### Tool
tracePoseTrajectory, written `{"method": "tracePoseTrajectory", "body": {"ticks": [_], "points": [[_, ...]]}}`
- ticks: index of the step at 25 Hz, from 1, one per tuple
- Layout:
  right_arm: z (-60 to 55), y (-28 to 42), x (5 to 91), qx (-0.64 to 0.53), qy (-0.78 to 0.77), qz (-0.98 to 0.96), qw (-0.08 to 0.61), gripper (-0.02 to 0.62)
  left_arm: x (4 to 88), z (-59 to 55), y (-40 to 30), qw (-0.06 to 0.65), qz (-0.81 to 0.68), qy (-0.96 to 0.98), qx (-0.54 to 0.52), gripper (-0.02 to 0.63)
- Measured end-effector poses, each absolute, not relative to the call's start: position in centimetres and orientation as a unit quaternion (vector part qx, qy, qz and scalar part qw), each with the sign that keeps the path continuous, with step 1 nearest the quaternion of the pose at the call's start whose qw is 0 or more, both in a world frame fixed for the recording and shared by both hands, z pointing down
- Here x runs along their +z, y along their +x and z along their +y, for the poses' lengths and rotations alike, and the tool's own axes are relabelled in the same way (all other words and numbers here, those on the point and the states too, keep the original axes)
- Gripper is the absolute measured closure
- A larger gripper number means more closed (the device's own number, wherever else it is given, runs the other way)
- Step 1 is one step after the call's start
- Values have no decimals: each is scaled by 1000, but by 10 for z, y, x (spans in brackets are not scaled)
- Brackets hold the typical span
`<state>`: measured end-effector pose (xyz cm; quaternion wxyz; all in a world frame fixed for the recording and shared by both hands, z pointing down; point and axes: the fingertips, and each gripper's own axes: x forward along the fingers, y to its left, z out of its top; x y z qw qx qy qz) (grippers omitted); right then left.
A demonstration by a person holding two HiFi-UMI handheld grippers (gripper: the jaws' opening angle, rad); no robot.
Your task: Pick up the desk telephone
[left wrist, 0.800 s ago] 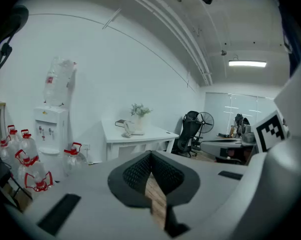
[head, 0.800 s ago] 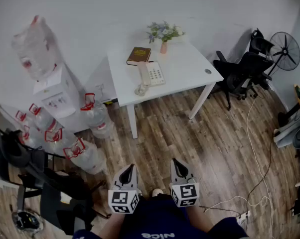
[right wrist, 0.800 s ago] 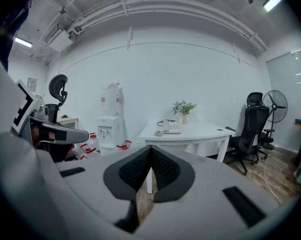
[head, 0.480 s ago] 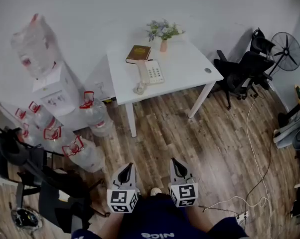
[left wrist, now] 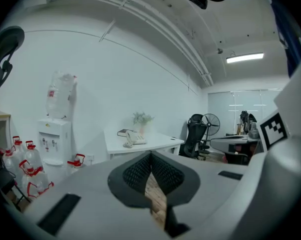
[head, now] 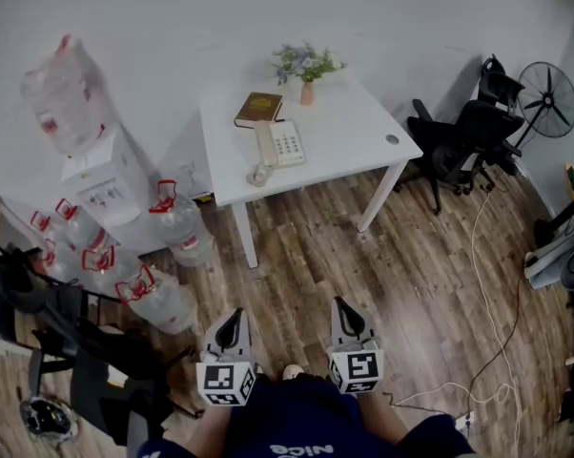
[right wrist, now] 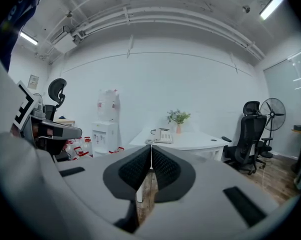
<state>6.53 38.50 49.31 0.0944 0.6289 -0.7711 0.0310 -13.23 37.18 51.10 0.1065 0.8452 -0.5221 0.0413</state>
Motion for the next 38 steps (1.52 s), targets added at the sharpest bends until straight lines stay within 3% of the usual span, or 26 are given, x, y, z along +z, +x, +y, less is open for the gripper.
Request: {"method": "tracePoseTrajectory", "body": {"ticks": [16,38], "points": [[364,81,495,2,621,-778,95,572,506,349,-123,93,-532,842,-1,589],[205,47,459,-36,680,-729,71,572,471,156,-138,41,-454,889,-42,589]]}}
